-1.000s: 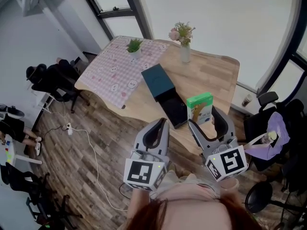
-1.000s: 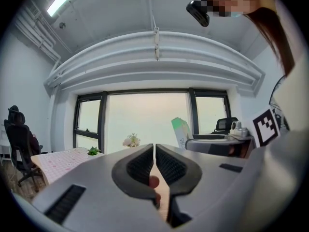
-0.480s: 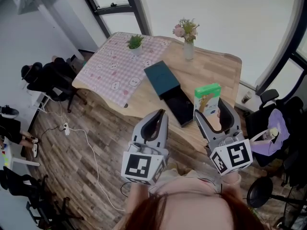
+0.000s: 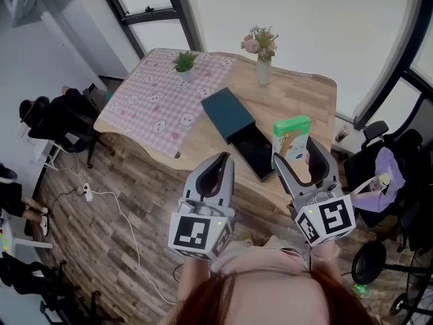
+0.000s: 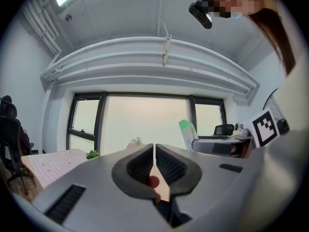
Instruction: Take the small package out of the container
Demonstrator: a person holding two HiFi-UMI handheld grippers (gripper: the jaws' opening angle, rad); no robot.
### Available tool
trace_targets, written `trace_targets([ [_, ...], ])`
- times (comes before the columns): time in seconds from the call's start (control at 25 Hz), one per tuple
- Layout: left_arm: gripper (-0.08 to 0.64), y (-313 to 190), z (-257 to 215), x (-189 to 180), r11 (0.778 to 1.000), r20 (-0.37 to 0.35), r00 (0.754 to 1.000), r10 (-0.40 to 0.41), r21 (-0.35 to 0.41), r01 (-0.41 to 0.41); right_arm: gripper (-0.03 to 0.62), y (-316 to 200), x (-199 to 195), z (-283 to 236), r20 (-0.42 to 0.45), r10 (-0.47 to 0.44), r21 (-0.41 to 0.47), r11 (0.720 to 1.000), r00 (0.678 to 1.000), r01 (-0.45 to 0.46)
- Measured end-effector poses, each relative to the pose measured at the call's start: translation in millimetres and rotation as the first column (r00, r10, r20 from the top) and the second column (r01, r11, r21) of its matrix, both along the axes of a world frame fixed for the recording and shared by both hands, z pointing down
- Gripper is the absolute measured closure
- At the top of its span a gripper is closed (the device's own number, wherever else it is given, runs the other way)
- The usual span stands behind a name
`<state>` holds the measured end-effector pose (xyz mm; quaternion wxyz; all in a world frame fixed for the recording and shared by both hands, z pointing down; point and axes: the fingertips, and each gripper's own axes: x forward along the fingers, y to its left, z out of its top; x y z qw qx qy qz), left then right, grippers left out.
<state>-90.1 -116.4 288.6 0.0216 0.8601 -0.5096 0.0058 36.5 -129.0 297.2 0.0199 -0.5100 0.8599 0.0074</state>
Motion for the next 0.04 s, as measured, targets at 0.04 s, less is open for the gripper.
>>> trace_targets([
  [0.04, 0.541, -1.6, 0.7, -4.3, 1.0, -0.003, 1.0, 0.001, -0.002, -0.001, 0.279, -1.1, -3.7, 0.0, 0.001, 0.004, -0.001, 1.0, 1.0, -0.004],
])
